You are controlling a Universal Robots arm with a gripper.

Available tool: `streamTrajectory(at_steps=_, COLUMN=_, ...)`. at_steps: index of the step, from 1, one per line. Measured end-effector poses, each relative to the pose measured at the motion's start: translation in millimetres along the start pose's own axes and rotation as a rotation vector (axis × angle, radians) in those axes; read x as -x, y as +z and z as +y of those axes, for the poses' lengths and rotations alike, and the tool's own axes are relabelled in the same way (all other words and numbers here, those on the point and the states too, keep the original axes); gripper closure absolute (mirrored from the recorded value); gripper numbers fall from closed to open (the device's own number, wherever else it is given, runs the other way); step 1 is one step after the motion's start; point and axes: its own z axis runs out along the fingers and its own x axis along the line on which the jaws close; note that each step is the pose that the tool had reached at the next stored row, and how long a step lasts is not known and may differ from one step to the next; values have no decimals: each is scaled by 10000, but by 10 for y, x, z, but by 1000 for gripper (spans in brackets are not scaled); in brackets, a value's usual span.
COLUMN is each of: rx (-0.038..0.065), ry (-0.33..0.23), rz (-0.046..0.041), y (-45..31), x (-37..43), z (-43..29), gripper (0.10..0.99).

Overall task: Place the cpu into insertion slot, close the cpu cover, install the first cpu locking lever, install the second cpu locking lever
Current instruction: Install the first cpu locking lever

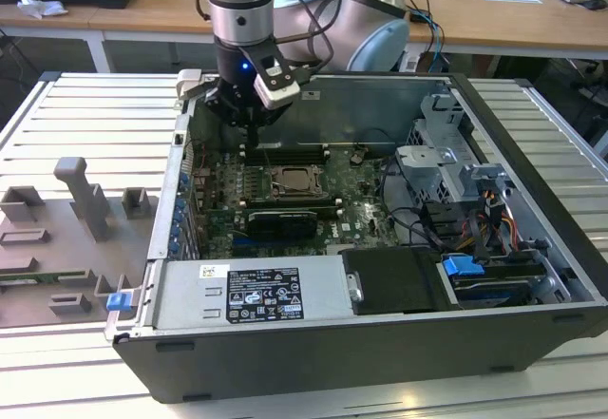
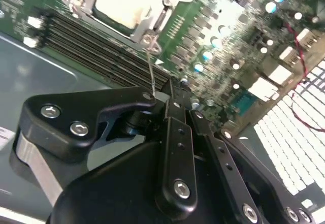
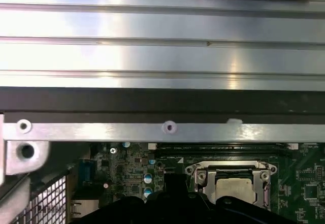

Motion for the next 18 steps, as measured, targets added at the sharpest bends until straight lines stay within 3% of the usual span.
streamTrajectory(at_steps=2, rx=-1, ry=0, rz=1, y=4, x=73, z=0, gripper=980)
streamTrajectory(at_steps=10, rx=2, ry=0, rz=1, y=54, x=543, z=1, gripper=980)
streamTrajectory(at_steps=13, rx=183, ry=-6, rz=-2, y=79, x=568, z=0, gripper=980)
streamTrajectory(at_steps=18, rx=200, ry=-118, rz=4, y=152, x=566, z=-3, gripper=980)
